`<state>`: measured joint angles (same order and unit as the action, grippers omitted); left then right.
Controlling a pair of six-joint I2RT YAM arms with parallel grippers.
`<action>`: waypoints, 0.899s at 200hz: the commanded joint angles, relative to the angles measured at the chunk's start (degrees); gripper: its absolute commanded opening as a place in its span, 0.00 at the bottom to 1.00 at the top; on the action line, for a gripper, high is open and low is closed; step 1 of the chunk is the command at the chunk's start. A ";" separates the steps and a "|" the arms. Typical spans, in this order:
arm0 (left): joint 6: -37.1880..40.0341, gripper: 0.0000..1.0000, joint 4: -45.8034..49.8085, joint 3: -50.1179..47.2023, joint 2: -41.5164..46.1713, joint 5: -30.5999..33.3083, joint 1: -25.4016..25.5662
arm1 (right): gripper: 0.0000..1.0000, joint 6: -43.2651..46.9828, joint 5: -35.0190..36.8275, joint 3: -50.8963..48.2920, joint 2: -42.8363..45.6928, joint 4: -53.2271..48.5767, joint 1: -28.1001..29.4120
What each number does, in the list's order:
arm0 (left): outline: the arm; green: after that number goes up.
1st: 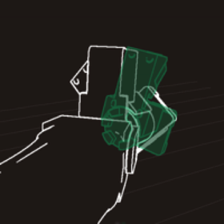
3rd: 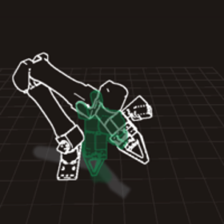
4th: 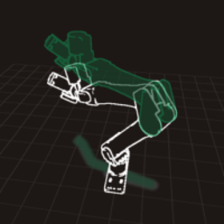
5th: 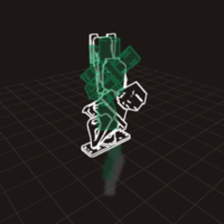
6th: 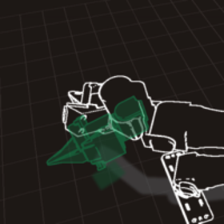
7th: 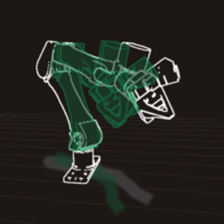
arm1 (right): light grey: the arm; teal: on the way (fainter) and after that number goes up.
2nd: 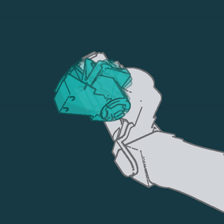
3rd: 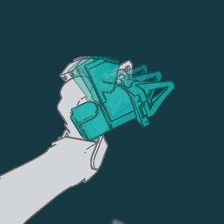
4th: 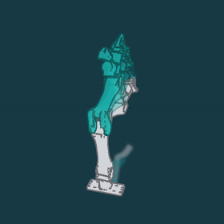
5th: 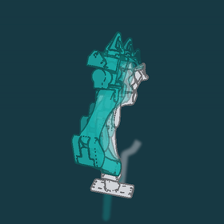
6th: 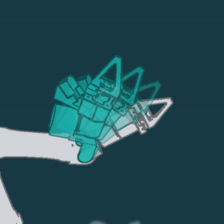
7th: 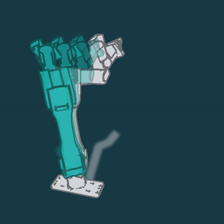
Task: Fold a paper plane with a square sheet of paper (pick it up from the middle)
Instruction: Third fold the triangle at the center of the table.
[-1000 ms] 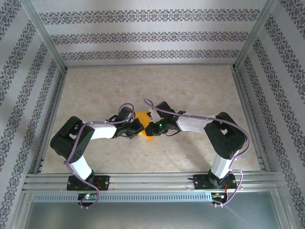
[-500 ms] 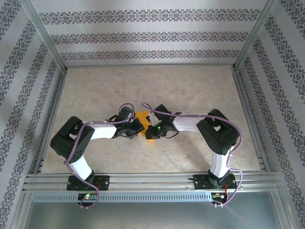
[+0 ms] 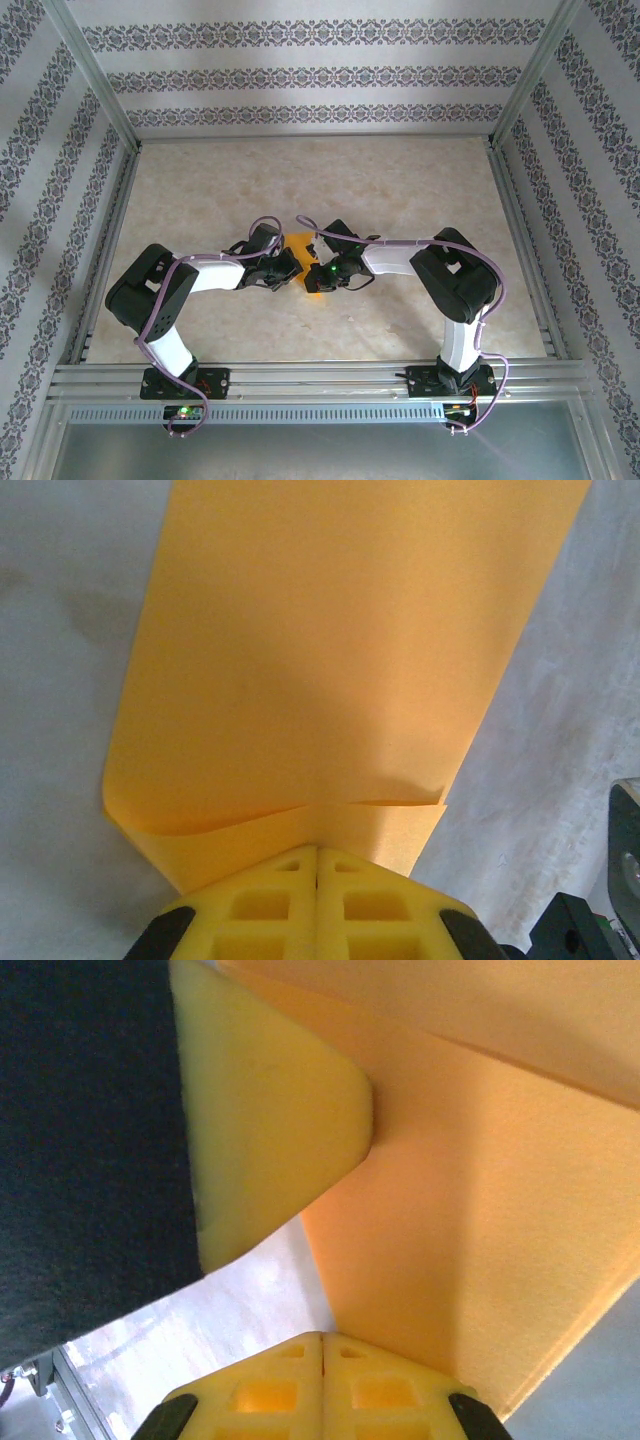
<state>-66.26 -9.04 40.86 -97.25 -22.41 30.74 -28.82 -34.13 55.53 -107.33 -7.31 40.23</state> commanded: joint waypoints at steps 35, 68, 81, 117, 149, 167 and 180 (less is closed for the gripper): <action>1.97 0.02 11.68 0.05 -3.42 3.19 -0.16 | 0.07 0.75 -3.62 -7.14 0.93 2.35 -1.85; 2.29 0.02 12.38 0.30 -3.83 3.10 -0.33 | 0.07 1.31 -4.89 -10.94 5.73 1.53 -2.02; 2.54 0.02 12.40 0.64 -3.84 2.97 -0.32 | 0.08 1.44 -4.92 -12.37 7.95 1.10 -2.22; 3.24 0.02 11.83 1.54 -4.19 1.69 -0.38 | 0.08 1.88 -3.34 -11.76 13.04 -0.06 -2.93; 3.43 0.02 10.59 1.94 -4.01 0.53 -0.39 | 0.09 1.74 -0.90 -7.54 11.64 0.33 -2.87; 3.37 0.02 9.86 2.01 -4.05 -0.11 -0.38 | 0.08 1.57 -0.85 -4.90 7.79 0.52 -2.77; 3.33 0.02 9.28 2.02 -4.08 -0.45 -0.35 | 0.07 1.56 -0.63 -3.36 5.88 0.55 -2.69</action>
<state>-64.49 -4.95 43.72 -98.43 -23.55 30.65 -28.16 -36.18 49.25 -97.54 -6.44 37.98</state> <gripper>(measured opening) 0.046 0.080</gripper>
